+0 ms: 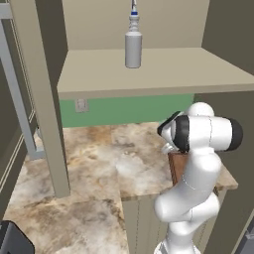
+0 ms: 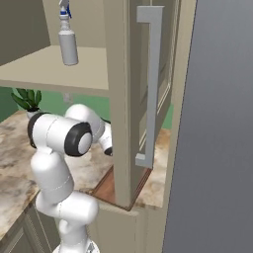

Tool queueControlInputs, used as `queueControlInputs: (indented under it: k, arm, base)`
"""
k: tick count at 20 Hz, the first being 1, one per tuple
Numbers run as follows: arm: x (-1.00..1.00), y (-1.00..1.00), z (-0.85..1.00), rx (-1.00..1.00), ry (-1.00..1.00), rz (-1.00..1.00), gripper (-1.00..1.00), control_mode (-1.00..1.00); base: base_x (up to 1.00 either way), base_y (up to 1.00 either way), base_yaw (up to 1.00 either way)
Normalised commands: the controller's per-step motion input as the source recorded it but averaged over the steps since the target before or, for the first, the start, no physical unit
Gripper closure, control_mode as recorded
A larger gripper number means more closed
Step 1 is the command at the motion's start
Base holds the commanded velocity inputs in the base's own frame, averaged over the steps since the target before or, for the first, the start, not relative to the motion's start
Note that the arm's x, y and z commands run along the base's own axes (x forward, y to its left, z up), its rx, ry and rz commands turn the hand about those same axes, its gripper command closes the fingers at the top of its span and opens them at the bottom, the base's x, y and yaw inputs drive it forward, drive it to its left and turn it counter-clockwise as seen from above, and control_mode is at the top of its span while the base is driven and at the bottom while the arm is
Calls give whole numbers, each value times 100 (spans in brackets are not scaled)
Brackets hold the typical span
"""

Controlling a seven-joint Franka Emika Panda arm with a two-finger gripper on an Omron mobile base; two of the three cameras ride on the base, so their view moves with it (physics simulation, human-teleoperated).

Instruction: Move the cutting board and knife to the sink. Then move spray from the cabinet to the counter.

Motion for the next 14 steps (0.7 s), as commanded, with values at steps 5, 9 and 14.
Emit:
queueControlInputs:
  k: [5, 9, 14]
  arm:
    - [-63, 0, -18, 0, 0, 0, -100, -100]
    - [-41, -10, -17, 0, 0, 0, -100, -100]
    - [-45, -39, -14, 0, 0, 0, -100, -100]
  base:
    - [0, 0, 0]
    - [0, 0, 0]
    - [0, 0, 0]
